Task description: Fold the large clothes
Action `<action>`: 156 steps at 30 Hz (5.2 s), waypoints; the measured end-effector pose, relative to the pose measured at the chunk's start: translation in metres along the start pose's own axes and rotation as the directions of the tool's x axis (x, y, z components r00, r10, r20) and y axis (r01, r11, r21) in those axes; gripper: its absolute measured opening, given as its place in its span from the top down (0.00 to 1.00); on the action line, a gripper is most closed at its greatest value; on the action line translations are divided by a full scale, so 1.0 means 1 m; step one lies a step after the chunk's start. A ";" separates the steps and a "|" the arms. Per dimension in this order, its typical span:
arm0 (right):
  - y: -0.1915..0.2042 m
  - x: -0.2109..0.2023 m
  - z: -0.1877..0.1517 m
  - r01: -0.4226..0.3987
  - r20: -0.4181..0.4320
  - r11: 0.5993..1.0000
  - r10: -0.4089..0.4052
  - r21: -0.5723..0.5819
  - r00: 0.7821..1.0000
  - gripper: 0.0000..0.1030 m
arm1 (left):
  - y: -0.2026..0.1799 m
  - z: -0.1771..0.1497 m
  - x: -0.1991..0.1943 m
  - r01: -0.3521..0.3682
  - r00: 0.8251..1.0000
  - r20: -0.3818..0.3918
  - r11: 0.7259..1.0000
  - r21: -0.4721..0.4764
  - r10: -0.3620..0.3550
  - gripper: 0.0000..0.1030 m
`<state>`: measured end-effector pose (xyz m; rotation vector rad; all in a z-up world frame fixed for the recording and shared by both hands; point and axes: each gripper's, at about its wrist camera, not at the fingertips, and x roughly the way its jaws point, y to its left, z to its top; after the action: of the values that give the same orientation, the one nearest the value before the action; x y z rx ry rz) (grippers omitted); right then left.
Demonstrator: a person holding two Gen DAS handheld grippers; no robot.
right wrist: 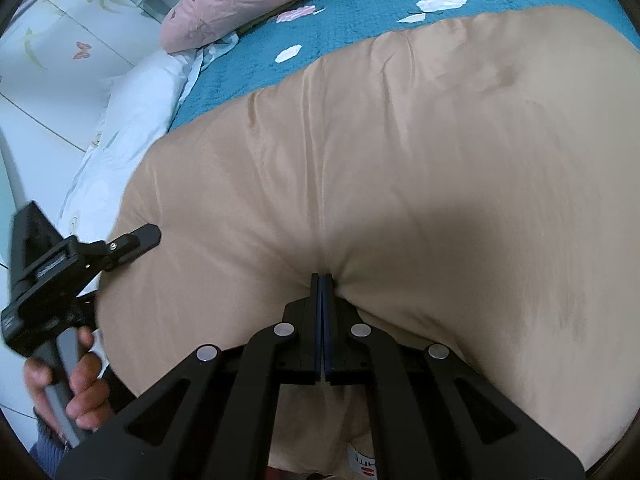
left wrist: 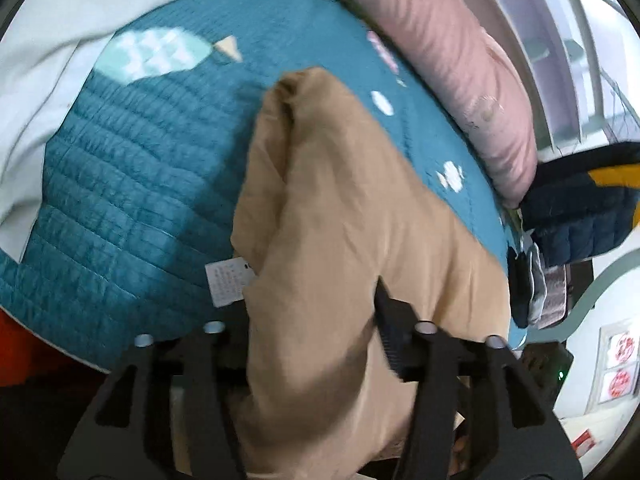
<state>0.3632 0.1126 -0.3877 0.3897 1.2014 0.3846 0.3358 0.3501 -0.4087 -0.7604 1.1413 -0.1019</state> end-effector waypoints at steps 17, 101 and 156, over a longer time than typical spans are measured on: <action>-0.018 -0.001 -0.008 -0.067 0.005 0.997 0.067 0.046 0.998 1.00 | -0.108 -0.009 -0.032 0.015 0.998 0.051 0.972 0.235 -0.028 0.79; -0.183 -0.161 0.033 0.242 0.215 0.917 -0.318 0.317 0.923 0.97 | -0.330 -0.066 0.220 -0.077 0.958 -0.062 0.458 0.885 0.280 0.18; -0.075 -0.098 -0.085 -0.431 0.505 0.360 -0.140 0.828 0.852 0.10 | -0.258 -0.004 0.033 -0.128 0.986 0.074 0.385 0.914 0.151 0.11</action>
<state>0.2579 0.0071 -0.3700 1.5488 0.7246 -0.3292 0.4239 0.1405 -0.2827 0.3737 0.9539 -0.5658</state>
